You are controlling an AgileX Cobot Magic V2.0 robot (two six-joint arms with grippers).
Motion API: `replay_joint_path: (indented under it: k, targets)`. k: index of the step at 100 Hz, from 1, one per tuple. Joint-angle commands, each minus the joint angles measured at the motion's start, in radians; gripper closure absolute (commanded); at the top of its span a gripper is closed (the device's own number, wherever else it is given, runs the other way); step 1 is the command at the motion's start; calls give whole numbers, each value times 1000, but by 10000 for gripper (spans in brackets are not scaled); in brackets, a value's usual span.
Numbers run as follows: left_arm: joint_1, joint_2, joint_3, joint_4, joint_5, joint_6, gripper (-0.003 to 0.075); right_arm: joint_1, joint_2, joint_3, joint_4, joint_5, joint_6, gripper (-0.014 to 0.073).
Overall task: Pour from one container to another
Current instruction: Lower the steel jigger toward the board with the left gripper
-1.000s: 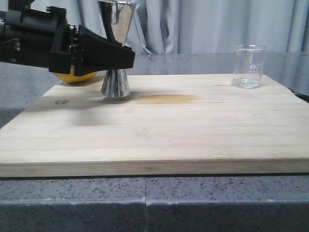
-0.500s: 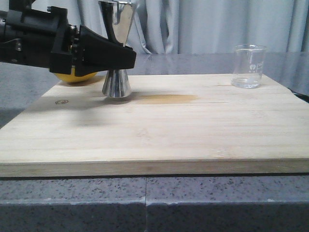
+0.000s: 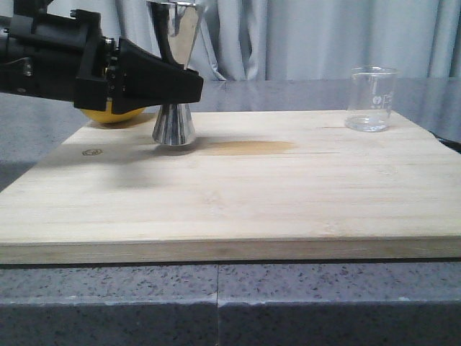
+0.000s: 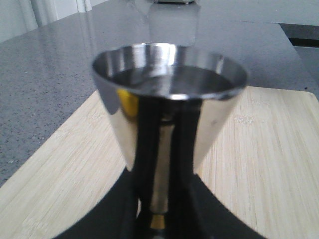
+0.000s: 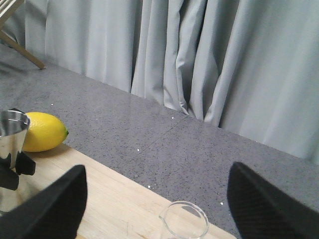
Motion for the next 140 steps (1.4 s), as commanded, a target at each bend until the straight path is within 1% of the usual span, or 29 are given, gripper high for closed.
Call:
replay_joint_path:
  k: [1,28,53,140]
  targets:
    - [1,-41,-27,-87,110,3,739,0,-15,-25,23,-30,1,60]
    - [3,-41,-27,-87,108,3,739,0,-15,-25,23,-34,1,60]
    - [33,-41,-27,-87,118,3,739,0,-15,-25,23,-38,1,60]
    - [33,-41,-25,-87,118,-3,739,0,-15,-25,23,-45,1,60]
